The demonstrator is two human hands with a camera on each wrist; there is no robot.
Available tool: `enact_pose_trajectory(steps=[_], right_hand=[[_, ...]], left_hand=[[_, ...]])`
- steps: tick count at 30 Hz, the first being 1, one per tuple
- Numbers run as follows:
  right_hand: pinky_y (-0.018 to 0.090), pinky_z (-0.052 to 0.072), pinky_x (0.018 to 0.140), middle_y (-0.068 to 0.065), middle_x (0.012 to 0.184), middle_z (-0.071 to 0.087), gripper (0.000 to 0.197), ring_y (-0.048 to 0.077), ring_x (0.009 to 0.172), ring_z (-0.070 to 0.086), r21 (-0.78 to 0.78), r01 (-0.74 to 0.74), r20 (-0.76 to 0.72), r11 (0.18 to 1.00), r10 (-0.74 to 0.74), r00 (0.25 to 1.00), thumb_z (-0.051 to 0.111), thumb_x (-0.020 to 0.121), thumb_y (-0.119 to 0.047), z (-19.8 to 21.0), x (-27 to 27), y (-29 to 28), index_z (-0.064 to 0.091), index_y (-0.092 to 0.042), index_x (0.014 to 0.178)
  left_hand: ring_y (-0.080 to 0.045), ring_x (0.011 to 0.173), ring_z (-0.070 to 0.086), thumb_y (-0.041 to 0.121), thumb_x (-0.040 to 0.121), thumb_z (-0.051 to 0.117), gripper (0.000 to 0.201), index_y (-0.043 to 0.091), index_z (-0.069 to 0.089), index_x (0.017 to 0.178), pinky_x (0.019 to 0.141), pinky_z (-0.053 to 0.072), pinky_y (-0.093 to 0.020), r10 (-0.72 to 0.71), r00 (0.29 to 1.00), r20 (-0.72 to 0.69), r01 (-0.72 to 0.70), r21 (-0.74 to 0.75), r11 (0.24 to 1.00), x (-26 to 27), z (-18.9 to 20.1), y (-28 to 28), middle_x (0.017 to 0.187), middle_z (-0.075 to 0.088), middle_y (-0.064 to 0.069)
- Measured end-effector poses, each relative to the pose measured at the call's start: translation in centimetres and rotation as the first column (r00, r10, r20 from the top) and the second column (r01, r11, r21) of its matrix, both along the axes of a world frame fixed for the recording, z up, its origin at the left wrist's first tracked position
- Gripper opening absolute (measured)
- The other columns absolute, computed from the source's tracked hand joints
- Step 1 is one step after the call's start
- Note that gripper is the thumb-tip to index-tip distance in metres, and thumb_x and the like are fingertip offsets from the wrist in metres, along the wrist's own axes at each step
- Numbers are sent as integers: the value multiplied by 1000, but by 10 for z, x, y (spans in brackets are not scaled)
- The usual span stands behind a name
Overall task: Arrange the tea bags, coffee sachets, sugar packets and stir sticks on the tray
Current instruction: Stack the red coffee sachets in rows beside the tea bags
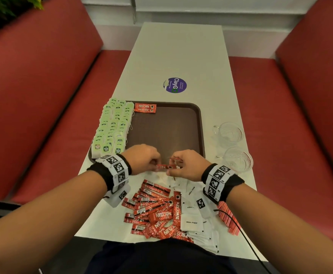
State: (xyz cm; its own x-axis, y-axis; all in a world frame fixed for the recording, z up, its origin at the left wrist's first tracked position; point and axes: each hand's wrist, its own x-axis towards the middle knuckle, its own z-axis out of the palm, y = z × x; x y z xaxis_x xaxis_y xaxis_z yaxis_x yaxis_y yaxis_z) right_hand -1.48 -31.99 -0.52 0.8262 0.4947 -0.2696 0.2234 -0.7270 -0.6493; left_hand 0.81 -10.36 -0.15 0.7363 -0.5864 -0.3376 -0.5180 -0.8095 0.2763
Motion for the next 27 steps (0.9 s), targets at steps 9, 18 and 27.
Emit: enact_pose_trajectory(steps=[9, 18, 27], right_hand=[[31, 43, 63, -2, 67, 57, 30, 14, 63, 53, 37, -16, 43, 999, 14, 999, 58, 97, -31, 4, 30, 10, 53, -30, 67], [34, 43, 59, -6, 73, 56, 21, 17, 66, 56, -113, 121, 273, 986, -86, 958, 44, 101, -43, -9, 55, 12, 47, -24, 94], [32, 30, 52, -2, 69, 52, 17, 17, 59, 50, -175, 148, 269, 973, -97, 958, 46, 97, -32, -8, 72, 14, 41, -22, 84]], left_hand=[[4, 72, 58, 37, 84, 76, 6, 36, 70, 86, 67, 43, -19, 174, 983, -60, -183, -223, 957, 29, 21, 17, 73, 66, 18], [-17, 90, 62, 25, 91, 64, 9, 32, 69, 93, 84, 53, -36, 328, 936, 129, -341, 101, 935, 109, -11, 29, 96, 70, 6], [-21, 102, 62, 38, 89, 70, 23, 25, 69, 108, 88, 52, -36, 288, 947, 145, -315, 219, 924, 151, -30, 20, 107, 68, 3]])
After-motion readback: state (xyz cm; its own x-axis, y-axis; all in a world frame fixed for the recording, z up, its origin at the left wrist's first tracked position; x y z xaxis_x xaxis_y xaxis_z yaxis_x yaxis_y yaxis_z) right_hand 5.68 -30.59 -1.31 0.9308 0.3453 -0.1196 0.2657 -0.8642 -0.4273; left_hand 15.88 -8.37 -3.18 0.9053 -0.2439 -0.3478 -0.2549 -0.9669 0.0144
